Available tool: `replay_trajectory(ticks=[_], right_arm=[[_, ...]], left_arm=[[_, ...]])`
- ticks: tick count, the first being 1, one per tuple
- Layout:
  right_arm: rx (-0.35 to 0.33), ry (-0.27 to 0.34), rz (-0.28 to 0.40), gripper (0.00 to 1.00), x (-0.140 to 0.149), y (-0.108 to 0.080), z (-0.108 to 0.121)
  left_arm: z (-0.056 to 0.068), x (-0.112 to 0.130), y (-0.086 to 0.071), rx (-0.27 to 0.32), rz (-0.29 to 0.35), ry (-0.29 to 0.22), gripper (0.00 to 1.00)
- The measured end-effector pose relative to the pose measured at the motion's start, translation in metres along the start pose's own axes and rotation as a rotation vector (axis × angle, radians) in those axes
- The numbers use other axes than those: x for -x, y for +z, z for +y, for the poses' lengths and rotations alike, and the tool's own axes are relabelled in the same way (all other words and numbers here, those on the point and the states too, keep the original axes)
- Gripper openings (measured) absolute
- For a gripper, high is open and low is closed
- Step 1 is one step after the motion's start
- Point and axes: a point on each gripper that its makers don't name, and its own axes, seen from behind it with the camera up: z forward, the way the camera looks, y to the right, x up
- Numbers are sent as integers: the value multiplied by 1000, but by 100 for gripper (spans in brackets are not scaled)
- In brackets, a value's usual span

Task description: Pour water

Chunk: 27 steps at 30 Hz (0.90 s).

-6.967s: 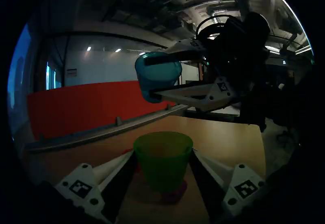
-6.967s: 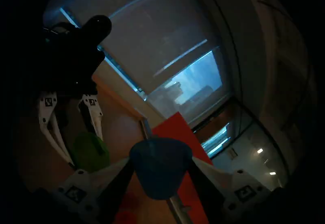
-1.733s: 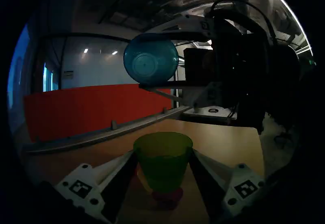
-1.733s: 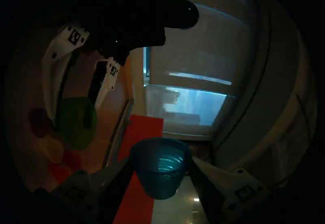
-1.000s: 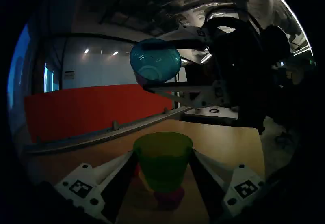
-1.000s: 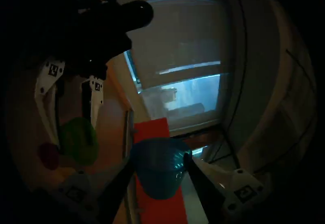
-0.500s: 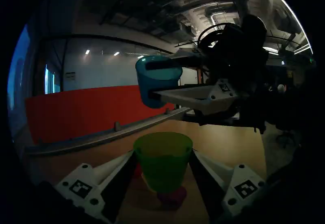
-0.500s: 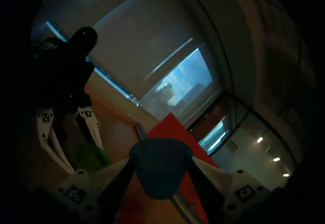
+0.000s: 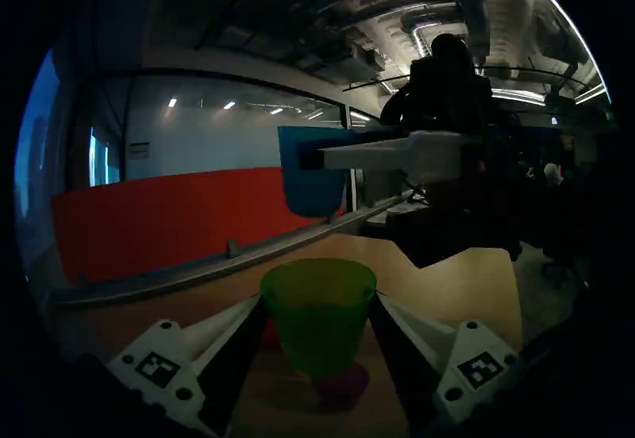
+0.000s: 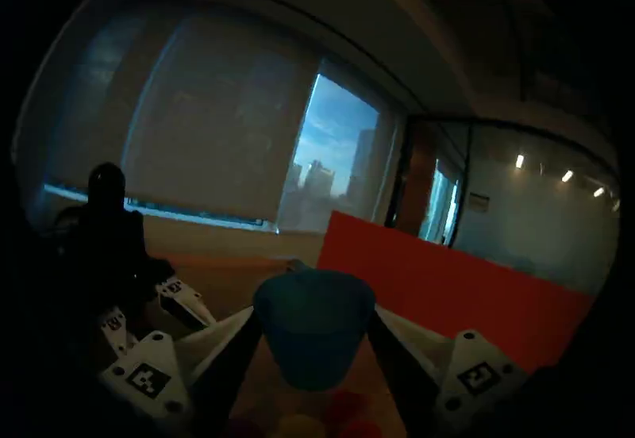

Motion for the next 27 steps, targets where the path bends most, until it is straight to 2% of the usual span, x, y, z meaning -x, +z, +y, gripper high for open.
replay_trajectory(ticks=[3, 6, 14, 24, 27], right_arm=[[-17, 70, 7, 89, -3, -1, -1], [-16, 103, 6, 89, -2, -3, 0], [25, 114, -44, 89, 18, -16, 9], [89, 131, -65, 89, 41, -51, 30], [106, 143, -65, 89, 46, -62, 36]], left_arm=[[-3, 0, 0, -8, -4, 4, 85], [-7, -1, -1, -18, -6, 8, 85], [-27, 3, -11, -64, -25, 17, 85], [-54, 12, -35, -141, -46, 3, 85], [-59, 13, -40, -156, -48, 1, 85]])
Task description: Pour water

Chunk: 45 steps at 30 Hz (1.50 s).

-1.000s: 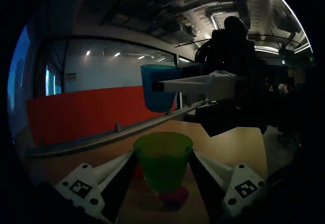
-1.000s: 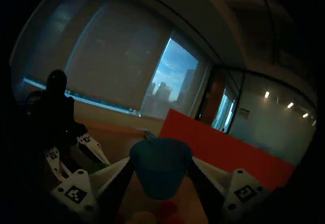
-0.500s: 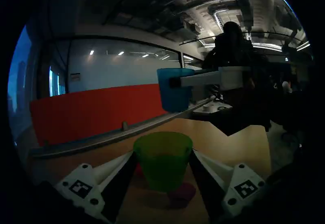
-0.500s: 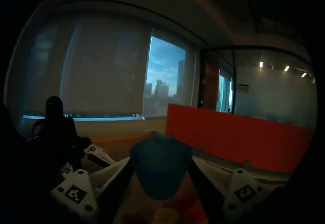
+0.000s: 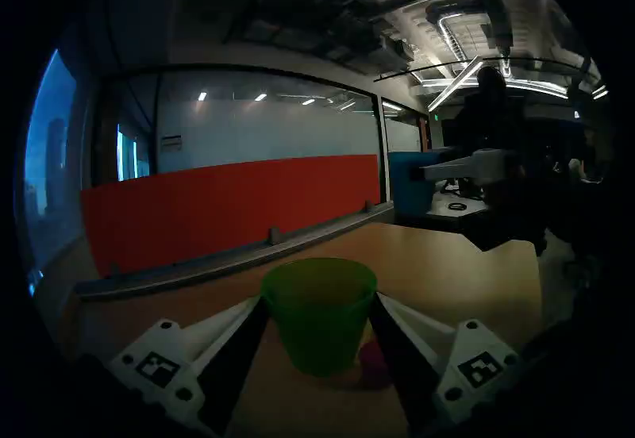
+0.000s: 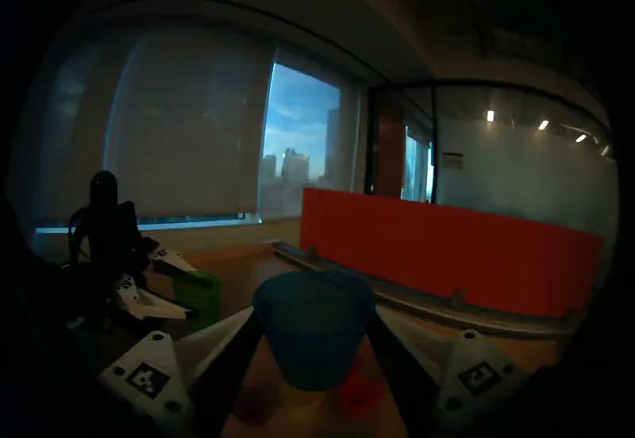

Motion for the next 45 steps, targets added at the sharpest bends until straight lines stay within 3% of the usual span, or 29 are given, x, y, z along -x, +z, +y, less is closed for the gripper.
replay_trajectory(ticks=[14, 24, 45], right_arm=[[8, 21, -49, 90, 32, -16, 6], [2, 21, -111, 90, 62, -15, 14], [-30, -12, -289, 91, 134, -9, 20]], left_arm=[[-2, 13, 0, -5, -56, 29, 85], [-9, 43, 9, 7, -154, 54, 85], [-21, 100, 20, 58, -332, 36, 86]])
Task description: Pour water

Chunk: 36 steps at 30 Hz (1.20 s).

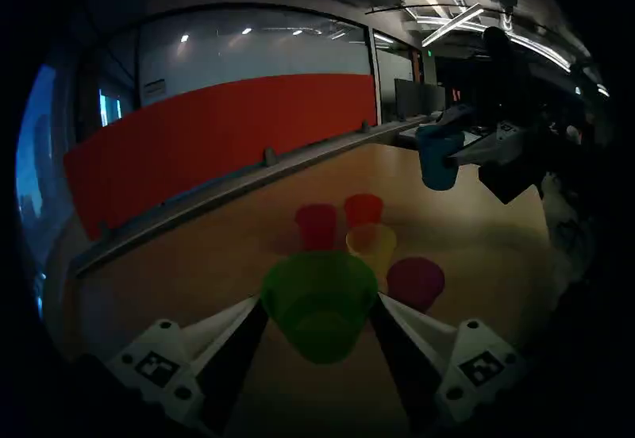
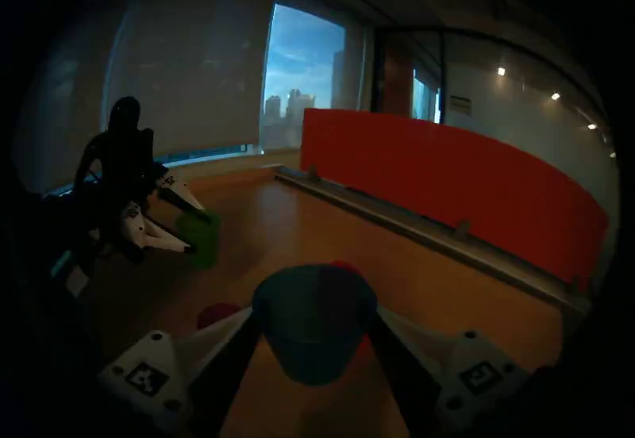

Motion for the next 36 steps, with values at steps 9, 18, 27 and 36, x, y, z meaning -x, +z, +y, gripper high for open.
replay_trajectory(ticks=[9, 18, 27, 36], right_arm=[[-26, 2, -73, 92, 26, 8, -3], [-49, -8, -144, 92, 53, 17, -10], [-53, 5, -188, 93, 76, 24, -9], [-55, 18, -212, 94, 92, 30, -8]], left_arm=[[-1, 18, 5, 15, -47, -3, 86], [0, 33, 11, 34, -88, -5, 86], [1, 49, 20, 50, -139, -5, 86], [2, 64, 32, 71, -182, -5, 86]])
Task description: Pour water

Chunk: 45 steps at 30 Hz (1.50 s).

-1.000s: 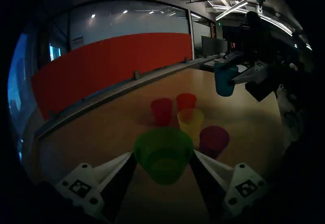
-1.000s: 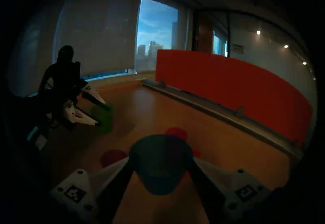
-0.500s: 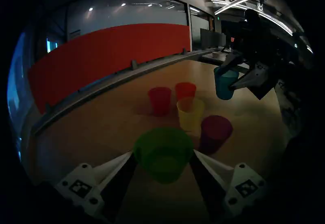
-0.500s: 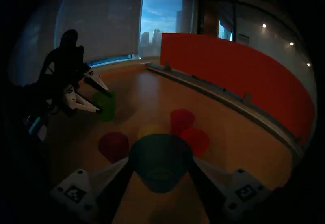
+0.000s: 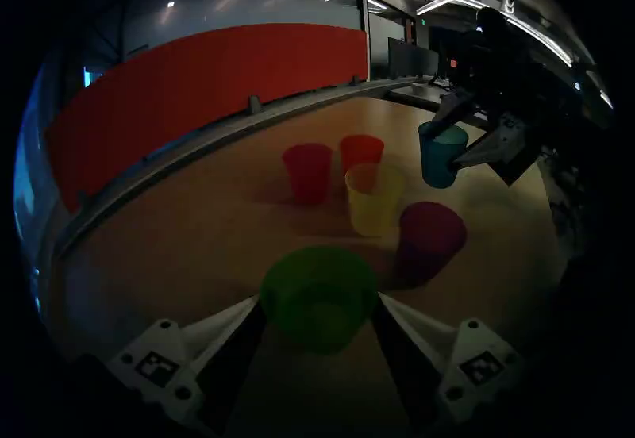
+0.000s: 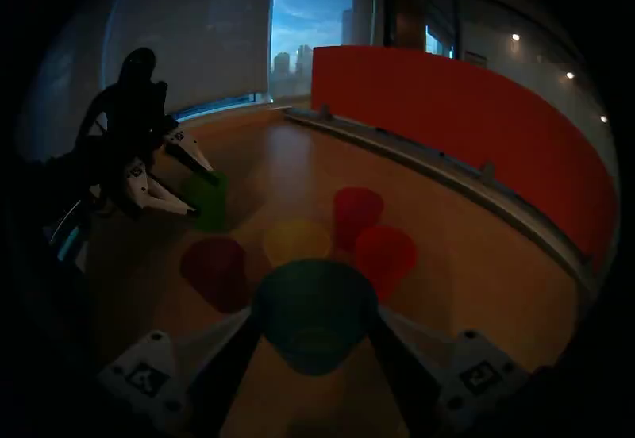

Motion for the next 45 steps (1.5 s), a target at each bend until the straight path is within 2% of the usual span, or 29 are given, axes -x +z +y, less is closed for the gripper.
replay_trajectory(ticks=[15, 30, 36, 45], right_arm=[[1, 8, -13, 95, 7, 5, 2], [6, 8, -29, 96, 15, 9, 1], [5, 6, -34, 96, 18, 11, 0], [5, 12, -44, 97, 27, 20, -1]], left_arm=[[1, 12, 16, 20, -21, -2, 86], [1, 18, 15, 23, -11, -20, 86], [2, 20, 14, 25, -25, -9, 87], [3, 28, 13, 36, -47, -26, 91]])
